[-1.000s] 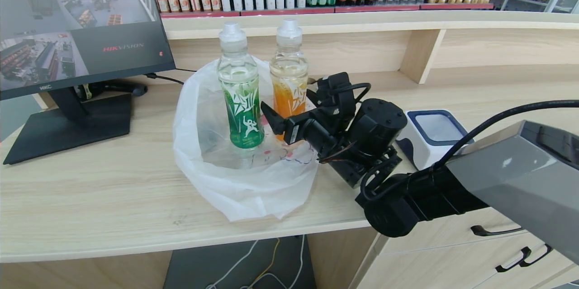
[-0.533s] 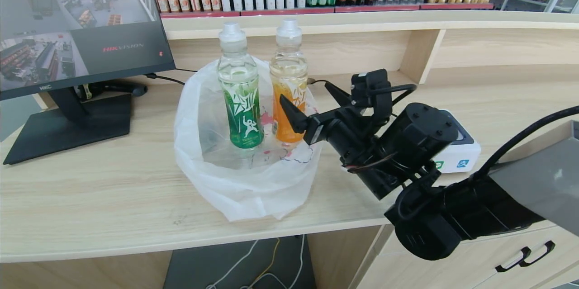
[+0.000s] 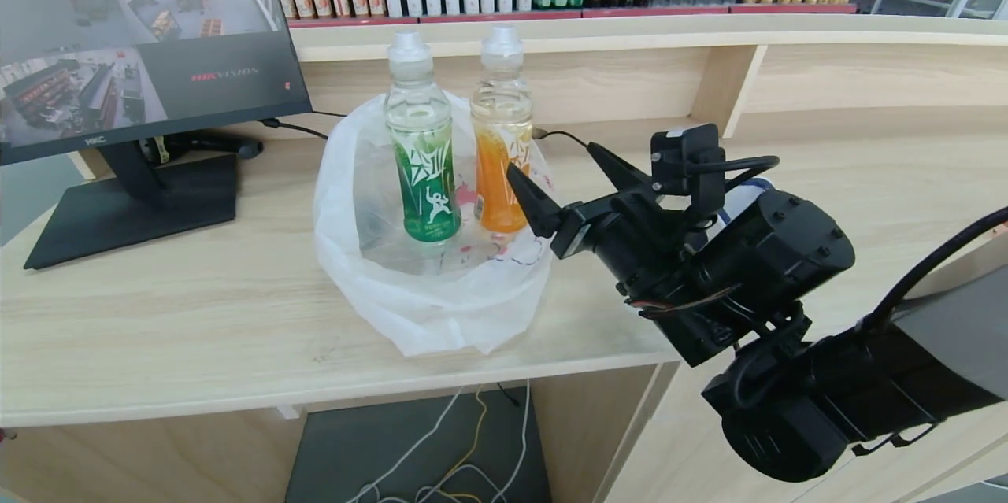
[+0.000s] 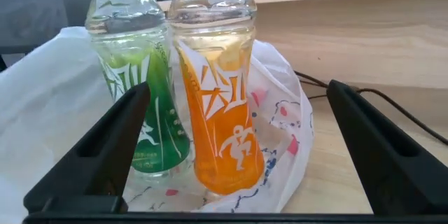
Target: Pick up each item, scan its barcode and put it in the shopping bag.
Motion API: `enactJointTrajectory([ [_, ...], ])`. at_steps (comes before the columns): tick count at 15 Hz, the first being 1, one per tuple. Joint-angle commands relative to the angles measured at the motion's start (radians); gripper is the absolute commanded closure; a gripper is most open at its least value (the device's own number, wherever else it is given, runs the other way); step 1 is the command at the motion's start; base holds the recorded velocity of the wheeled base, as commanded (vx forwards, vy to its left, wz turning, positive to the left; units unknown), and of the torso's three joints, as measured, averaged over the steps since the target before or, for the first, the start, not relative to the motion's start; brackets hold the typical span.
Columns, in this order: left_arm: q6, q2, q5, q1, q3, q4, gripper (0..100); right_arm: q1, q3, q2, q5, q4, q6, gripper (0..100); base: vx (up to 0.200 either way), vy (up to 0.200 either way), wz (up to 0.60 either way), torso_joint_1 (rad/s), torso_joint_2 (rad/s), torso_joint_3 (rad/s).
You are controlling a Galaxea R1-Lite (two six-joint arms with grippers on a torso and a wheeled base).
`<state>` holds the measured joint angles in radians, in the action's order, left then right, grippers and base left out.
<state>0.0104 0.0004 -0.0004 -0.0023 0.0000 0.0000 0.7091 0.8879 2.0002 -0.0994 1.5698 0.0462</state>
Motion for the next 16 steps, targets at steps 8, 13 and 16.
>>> enactJointTrajectory([
  [8,0.002,0.0,0.0,0.001,0.0,0.0,0,0.0,-0.004,-0.049,-0.006,0.001,-0.025,0,-0.025,0.0,0.0,0.0,0.0,0.0],
  [13,-0.01,0.0,0.0,0.001,0.0,0.0,0,0.024,-0.073,-0.078,-0.01,0.001,-0.025,0,0.0,-0.12,0.0,0.0,0.0,-0.002],
  [16,-0.012,0.0,0.0,0.001,0.0,0.0,0,0.036,-0.138,-0.103,-0.01,0.001,-0.026,0,0.0,-0.2,0.0,-0.002,0.0,0.009],
])
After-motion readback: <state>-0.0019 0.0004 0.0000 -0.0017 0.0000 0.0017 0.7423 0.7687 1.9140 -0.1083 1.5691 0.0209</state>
